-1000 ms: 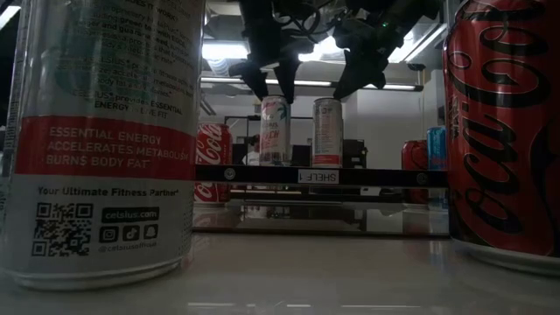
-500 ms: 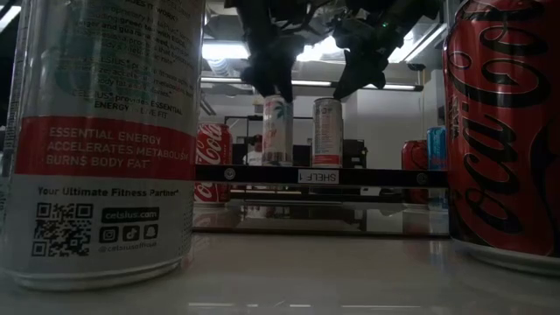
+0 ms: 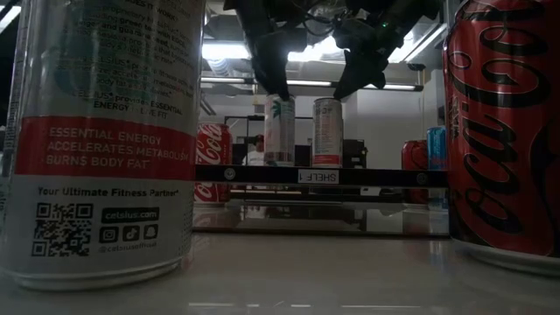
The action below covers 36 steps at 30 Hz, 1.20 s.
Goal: Place canned beverage on shelf
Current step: Put the white pink soda can on the shelf aligned with the other white pink soda can
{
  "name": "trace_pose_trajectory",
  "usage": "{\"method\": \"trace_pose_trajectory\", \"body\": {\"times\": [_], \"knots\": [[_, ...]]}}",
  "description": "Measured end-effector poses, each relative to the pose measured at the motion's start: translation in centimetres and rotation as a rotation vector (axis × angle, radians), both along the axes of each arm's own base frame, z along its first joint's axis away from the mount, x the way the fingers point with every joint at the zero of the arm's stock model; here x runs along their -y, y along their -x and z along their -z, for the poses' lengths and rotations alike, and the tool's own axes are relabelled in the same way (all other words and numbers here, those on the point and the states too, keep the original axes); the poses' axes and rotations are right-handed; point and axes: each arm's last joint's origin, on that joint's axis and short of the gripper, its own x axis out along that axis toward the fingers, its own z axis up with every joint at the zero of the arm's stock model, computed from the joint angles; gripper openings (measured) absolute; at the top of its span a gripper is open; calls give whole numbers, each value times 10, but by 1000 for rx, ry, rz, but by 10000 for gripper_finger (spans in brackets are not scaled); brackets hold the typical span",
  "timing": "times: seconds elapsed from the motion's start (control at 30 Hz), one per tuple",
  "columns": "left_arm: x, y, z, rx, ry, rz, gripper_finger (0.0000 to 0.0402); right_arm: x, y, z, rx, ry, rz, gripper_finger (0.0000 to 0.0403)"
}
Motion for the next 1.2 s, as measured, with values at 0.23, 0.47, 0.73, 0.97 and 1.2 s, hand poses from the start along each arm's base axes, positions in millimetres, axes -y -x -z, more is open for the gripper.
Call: {"method": "trace_pose_trajectory", "body": {"times": [0.23, 0.47, 0.73, 0.97, 1.2], "knots": [[-6, 3, 0, 5, 13, 37, 239, 0, 0, 0, 0, 0, 0, 1], [-21, 11, -1, 17, 49, 10, 239, 0, 0, 0, 0, 0, 0, 1], [-31, 21, -2, -2, 69, -18, 239, 0, 0, 0, 1, 0, 0, 1], [-27, 19, -2, 1, 76, 24, 239, 0, 0, 0, 2, 1, 0, 1], [-18, 14, -3, 4, 63, 59, 241, 0, 0, 0, 2, 1, 0, 1]]}}
